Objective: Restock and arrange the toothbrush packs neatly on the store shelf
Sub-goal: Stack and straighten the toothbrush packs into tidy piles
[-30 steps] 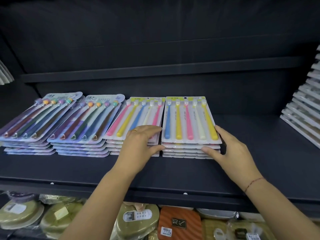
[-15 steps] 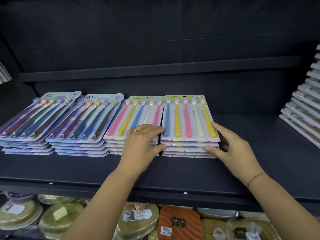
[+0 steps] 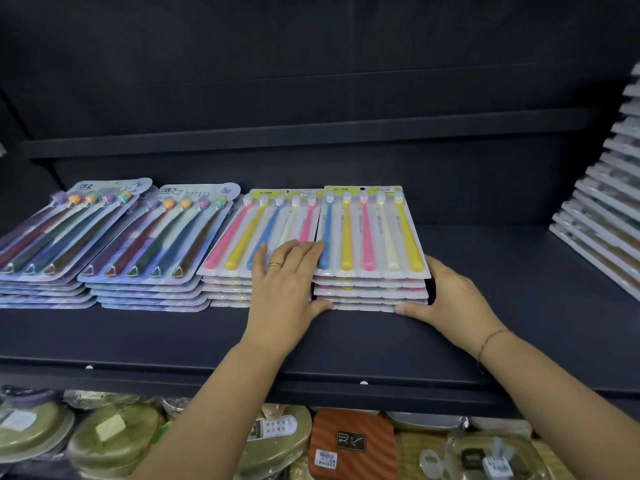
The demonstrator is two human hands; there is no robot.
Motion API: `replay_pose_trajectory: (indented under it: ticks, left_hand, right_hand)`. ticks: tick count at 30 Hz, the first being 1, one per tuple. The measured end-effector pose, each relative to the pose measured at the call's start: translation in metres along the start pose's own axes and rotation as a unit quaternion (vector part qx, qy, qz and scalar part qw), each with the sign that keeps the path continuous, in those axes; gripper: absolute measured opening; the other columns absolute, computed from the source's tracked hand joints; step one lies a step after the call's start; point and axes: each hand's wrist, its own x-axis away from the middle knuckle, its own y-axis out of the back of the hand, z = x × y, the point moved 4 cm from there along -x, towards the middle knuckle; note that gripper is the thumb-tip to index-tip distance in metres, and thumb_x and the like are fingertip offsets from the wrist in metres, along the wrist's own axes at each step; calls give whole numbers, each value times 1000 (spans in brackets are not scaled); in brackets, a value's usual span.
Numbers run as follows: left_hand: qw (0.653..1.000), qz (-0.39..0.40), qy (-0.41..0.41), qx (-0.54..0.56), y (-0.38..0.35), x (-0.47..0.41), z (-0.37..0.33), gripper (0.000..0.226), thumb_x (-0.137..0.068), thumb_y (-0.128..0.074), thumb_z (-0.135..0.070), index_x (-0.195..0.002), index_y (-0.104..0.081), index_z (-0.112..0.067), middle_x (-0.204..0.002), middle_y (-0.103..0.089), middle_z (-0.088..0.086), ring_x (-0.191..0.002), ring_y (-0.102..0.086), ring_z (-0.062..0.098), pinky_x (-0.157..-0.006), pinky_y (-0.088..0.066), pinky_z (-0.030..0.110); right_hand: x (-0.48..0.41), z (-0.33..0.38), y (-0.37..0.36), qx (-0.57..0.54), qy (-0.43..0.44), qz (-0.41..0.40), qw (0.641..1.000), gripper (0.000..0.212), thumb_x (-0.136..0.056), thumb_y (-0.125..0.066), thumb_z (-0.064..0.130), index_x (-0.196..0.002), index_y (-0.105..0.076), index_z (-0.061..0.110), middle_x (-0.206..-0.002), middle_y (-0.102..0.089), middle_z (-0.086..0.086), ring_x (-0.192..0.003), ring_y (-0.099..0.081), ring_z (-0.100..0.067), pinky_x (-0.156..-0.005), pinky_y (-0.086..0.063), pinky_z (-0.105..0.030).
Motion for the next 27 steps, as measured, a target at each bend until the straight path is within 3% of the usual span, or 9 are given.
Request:
replay_pose_trajectory:
  ticks: [4, 9, 15, 18, 22, 25, 27]
  left_hand:
    - [999, 10, 0, 35, 2, -2, 4, 91, -59, -78, -61, -136, -55, -18, -131, -61, -5, -127, -51, 22, -112, -29, 55]
    - [999, 3, 1, 39, 1, -4, 4, 84, -63, -83, -51, -135, -56, -18, -129, -61, -5, -125, -52, 23, -111, -30, 51]
    - [998, 43, 4, 54, 2, -4, 5, 97, -61, -67, -71, -142, -48, -21, -138, -54, -7, -133, -44, 20, -116, -21, 49]
    - [998, 62, -2, 30, 1, -4, 5, 103, -59, -77, -66, -145, -44, -22, -141, -51, -7, -135, -41, 20, -118, -20, 51]
    - [999, 31, -13, -11, -1, -3, 4, 99, -55, -88, -50, -140, -51, -16, -131, -59, -2, -125, -52, 24, -111, -33, 56]
    - [999, 31, -18, -13, 2, -3, 2, 100, -55, -86, -54, -140, -50, -16, -135, -56, 0, -127, -52, 24, -111, -32, 58]
    - [999, 31, -11, -8, 13, -4, 11, 104, -55, -80, -62, -143, -46, -17, -143, -50, 3, -133, -46, 26, -113, -23, 59]
  right_hand:
    - [0, 0, -1, -32, 3, 26, 999, 69, -75, -79, 44, -136, -45, 44, -123, -55, 29, -114, -51, 6, -81, -39, -5]
    - [-3, -4, -1, -40, -14, 2, 999, 68, -78, -77, 44, -138, -45, 38, -125, -57, 21, -110, -53, 1, -79, -38, -5]
    - [-1, -1, -4, -59, -4, 43, 997, 73, -72, -83, 39, -132, -42, 50, -123, -56, 28, -107, -53, 15, -76, -41, 0]
    - [-1, -3, -6, -34, -2, 33, 999, 82, -71, -85, 34, -133, -36, 54, -125, -52, 30, -112, -50, 11, -79, -39, -4]
    - [-3, -6, -6, -32, -12, 9, 999, 76, -73, -83, 36, -133, -39, 50, -126, -54, 24, -110, -52, 5, -80, -39, -5]
    - [-2, -8, -6, -14, -35, 24, 999, 92, -68, -83, 46, -145, -32, 41, -143, -46, 15, -125, -47, -1, -102, -45, -24]
    - [3, -2, -3, 9, -65, 27, 997, 118, -67, -83, 49, -156, -9, 29, -160, -17, 8, -144, -24, -11, -118, -26, -34]
